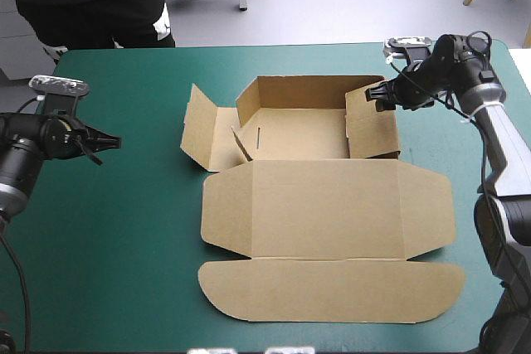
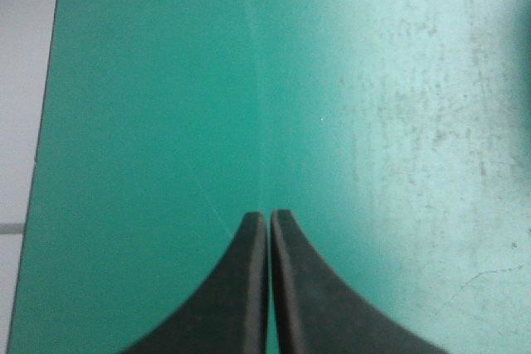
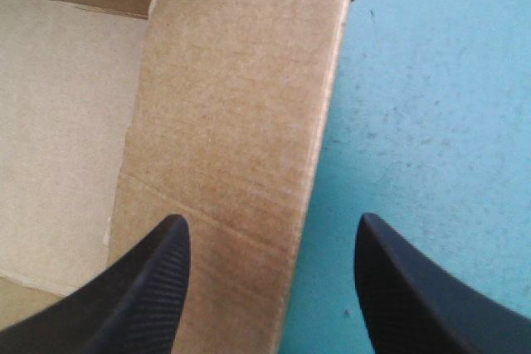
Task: Fold the box
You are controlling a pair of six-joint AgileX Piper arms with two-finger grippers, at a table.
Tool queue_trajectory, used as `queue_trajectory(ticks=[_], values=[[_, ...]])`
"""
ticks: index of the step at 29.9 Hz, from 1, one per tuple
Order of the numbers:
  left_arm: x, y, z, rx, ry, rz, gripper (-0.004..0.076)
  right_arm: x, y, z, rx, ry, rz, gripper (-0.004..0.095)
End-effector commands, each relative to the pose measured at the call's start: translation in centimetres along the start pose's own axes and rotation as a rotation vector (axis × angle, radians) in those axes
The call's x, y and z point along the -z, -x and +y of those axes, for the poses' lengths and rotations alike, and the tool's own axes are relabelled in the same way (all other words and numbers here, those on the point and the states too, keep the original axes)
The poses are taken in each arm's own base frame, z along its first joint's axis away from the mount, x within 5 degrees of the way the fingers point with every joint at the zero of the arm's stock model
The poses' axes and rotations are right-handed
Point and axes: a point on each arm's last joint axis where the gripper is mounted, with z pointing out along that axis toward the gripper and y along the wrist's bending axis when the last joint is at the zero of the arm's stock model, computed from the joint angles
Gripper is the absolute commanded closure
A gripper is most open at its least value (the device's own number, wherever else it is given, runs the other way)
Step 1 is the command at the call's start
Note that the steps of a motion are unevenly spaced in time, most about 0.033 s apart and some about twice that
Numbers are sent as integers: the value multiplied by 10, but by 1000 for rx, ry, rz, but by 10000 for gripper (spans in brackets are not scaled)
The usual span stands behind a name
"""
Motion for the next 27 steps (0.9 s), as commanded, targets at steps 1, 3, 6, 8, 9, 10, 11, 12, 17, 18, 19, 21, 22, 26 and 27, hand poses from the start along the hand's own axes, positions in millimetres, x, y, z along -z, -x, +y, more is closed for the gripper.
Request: queue_trajectory(ticks=[1,3,6,8,9,10,11,12,17,18,19,21,22,26,27], values=[[16,5,24,122,-37,-86,730,61,6,9,71,-37,-151,365],[15,2,36,193,-61,-89,730,75,4,11,87,-49,-172,365],[15,0,48,267,-98,-103,730,84,2,12,63,-50,-186,368],[16,-1,52,296,-106,-108,730,83,2,12,62,-49,-182,379],[16,-1,53,299,-108,-109,730,78,2,11,60,-48,-171,384],[16,-1,53,297,-106,-109,730,74,3,11,59,-48,-163,386],[16,-1,53,297,-107,-106,730,67,3,9,56,-45,-143,386],[16,-1,52,298,-112,-103,730,62,3,8,53,-44,-133,386],[16,-3,51,300,-126,-82,730,27,3,2,39,-36,-52,386],[16,-3,51,302,-129,-80,730,19,3,0,37,-34,-33,387],[16,-4,50,301,-130,-75,730,11,3,-1,34,-32,-16,388],[16,-4,50,301,-132,-72,731,-1,2,-3,29,-28,18,395],[16,-4,50,301,-132,-69,731,-8,0,-4,26,-25,39,402],[16,-4,50,301,-132,-69,734,-28,-5,-7,17,-14,121,409],[16,-4,50,300,-134,-65,734,-31,-5,-8,15,-13,128,409]])
